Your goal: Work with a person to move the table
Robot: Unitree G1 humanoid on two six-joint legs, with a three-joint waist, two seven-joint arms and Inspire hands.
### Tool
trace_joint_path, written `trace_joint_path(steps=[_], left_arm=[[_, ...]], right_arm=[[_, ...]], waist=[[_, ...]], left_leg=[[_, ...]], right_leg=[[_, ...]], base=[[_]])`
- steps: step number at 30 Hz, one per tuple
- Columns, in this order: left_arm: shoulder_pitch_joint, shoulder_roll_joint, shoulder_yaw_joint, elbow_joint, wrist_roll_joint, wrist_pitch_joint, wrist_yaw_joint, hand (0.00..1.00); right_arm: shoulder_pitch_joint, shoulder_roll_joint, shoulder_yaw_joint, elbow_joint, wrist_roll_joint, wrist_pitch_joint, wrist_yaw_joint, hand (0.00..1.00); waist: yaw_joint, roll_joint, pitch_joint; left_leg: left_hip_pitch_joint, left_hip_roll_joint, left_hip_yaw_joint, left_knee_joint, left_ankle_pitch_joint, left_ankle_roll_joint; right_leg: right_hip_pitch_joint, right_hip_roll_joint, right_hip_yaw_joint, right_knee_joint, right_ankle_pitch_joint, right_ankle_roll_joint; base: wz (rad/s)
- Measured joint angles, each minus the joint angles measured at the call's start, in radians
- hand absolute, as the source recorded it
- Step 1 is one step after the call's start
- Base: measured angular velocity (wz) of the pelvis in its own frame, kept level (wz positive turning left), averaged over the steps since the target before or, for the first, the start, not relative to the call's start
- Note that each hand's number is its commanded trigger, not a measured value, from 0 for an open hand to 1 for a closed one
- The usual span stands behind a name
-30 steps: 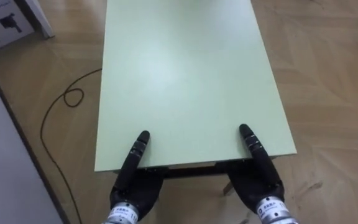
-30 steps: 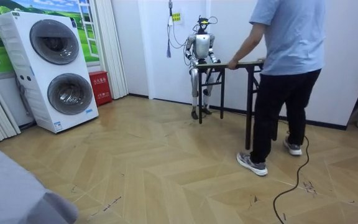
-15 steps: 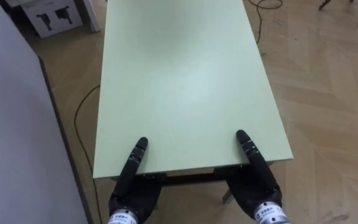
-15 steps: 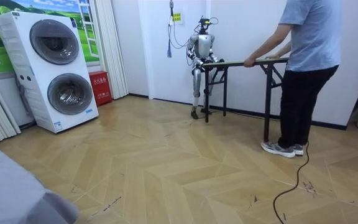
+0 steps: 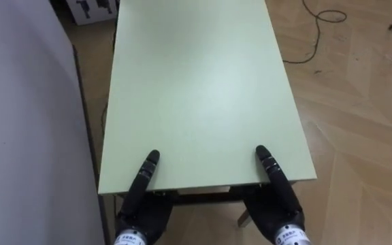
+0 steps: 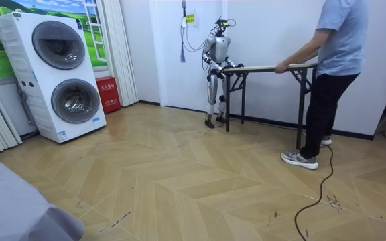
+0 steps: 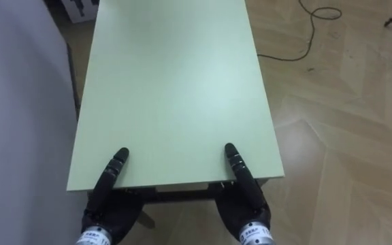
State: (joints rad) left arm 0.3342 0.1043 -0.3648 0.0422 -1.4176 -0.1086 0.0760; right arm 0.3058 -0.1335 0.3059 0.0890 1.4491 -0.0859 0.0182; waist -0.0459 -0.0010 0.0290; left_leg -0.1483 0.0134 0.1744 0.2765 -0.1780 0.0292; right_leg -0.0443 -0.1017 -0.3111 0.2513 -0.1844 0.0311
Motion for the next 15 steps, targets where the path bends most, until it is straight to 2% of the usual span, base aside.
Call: trace_joint_path(steps=[1,3,5,9,11,12,15], left_arm=[[-0.001,-0.008,0.001,0.0,0.011,0.0,0.0,1.0],[-0.001,-0.013,0.001,-0.001,0.014,-0.001,0.0,1.0],[-0.002,-0.017,0.003,-0.003,0.014,-0.004,0.0,1.0],[-0.002,-0.019,0.002,-0.003,0.015,-0.004,0.0,1.0],[-0.002,-0.019,-0.004,-0.003,0.015,-0.004,0.004,1.0],[-0.002,-0.016,-0.006,-0.003,0.014,-0.004,0.005,1.0],[-0.002,-0.012,-0.01,-0.001,0.013,-0.003,0.009,1.0]], right_arm=[[-0.001,0.001,-0.007,-0.001,-0.001,0.0,0.0,1.0],[-0.003,0.001,-0.011,-0.001,-0.005,0.002,0.0,1.0],[-0.007,0.001,-0.011,-0.001,-0.005,0.008,0.0,1.0],[-0.007,0.0,-0.014,-0.002,-0.002,0.011,0.0,1.0],[-0.007,0.001,-0.013,-0.001,-0.002,0.012,-0.005,1.0],[-0.006,0.001,-0.012,-0.001,-0.002,0.012,-0.007,1.0],[0.0,0.004,-0.012,-0.001,-0.002,0.012,-0.007,1.0]], waist=[[0.0,0.0,-0.0003],[0.0,0.001,-0.0009],[0.0,0.006,-0.0028],[-0.008,0.016,-0.0061],[-0.02,0.019,-0.0055],[-0.03,0.022,-0.0045],[-0.028,0.03,-0.0026]], left_leg=[[-0.014,0.012,0.042,0.009,0.0,0.0],[-0.021,0.013,0.063,0.014,0.0,0.0],[-0.025,0.011,0.063,0.016,0.0,0.0],[-0.034,0.008,0.062,0.017,0.0,0.0],[-0.032,0.006,0.062,0.018,0.001,0.001],[-0.031,0.006,0.063,0.016,0.002,0.004],[-0.03,0.003,0.063,0.015,0.008,0.014]], right_leg=[[-0.005,-0.001,-0.013,0.011,-0.01,0.0],[-0.004,0.001,-0.025,0.007,-0.021,-0.001],[0.009,0.003,-0.049,0.006,-0.027,0.004],[0.019,0.0,-0.059,0.021,-0.031,0.01],[0.021,-0.006,-0.063,0.044,-0.031,0.021],[0.017,-0.009,-0.059,0.061,-0.027,0.036],[0.006,-0.017,-0.051,0.093,-0.026,0.038]], base=[[0.66],[0.52],[0.4],[0.34],[0.41],[0.34],[0.14]])
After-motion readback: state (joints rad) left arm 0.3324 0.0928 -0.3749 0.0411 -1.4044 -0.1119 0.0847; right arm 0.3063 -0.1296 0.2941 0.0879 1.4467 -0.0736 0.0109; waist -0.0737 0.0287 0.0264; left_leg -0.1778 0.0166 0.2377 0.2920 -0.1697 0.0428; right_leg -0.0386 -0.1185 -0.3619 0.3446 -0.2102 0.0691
